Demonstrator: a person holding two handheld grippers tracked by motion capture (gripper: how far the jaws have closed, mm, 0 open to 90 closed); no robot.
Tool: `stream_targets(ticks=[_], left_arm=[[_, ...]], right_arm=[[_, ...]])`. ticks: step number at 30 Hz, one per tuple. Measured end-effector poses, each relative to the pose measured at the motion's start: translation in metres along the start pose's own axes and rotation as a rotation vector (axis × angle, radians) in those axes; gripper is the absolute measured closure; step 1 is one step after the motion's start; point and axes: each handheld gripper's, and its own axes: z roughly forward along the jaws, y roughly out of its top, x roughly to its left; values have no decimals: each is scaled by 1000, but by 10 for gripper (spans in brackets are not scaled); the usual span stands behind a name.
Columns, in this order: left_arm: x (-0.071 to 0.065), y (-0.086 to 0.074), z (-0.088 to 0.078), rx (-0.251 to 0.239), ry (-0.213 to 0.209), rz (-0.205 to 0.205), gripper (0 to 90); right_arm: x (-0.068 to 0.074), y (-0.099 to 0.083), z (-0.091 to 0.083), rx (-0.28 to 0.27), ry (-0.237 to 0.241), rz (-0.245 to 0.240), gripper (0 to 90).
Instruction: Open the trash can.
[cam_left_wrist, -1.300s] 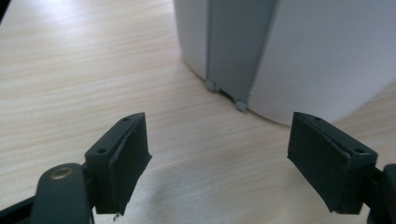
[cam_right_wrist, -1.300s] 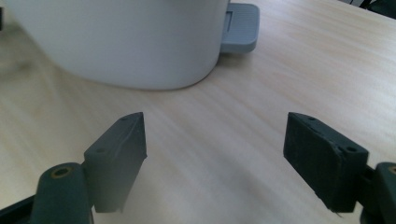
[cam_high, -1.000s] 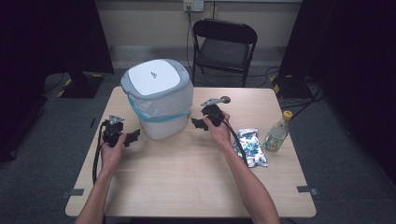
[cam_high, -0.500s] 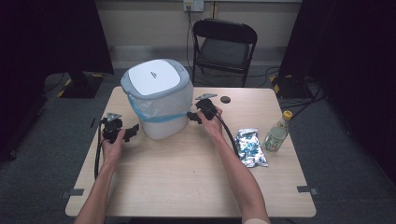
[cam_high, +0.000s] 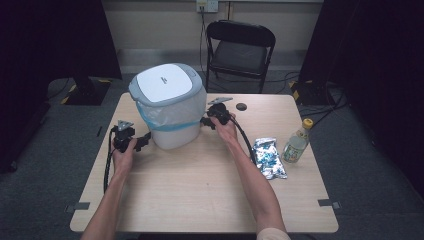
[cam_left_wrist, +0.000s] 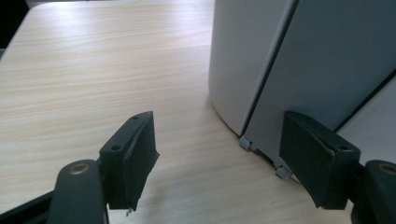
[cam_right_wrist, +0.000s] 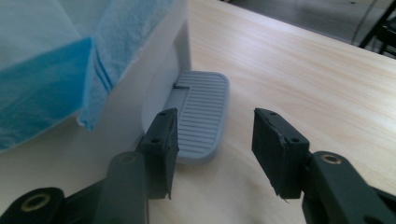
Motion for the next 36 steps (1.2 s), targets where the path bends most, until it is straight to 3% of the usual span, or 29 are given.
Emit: stream_targets(ticks=[5,11,16,19,22,25,29,33,36], left_arm=[[7,0,-7,-2,31,14,422],[8,-1,-9,-3,-4,44,589],[4,0,-10,8,-32,71,623],[3,-1,-10,13,-67,71,621],[-3,0,-12,19,-52,79,618],[-9,-3,-14,11,-48,90,672],[-15,-9,-19,-6,-89,83,673],[-21,-12,-25,0,-99,110,669],[-26,-16,-29,4,-120,85,672]], right_arm=[[14,-5,-5,8,109,-44,474],[31,-16,-17,0,155,-57,485],[39,-27,-29,-21,147,-37,476],[45,-35,-42,-12,137,-61,456],[50,-39,-48,-15,123,-69,456],[60,-47,-61,-19,125,-79,497],[66,-55,-72,-21,118,-72,498],[73,-65,-86,-9,130,-59,499],[79,-69,-96,12,132,-67,497]])
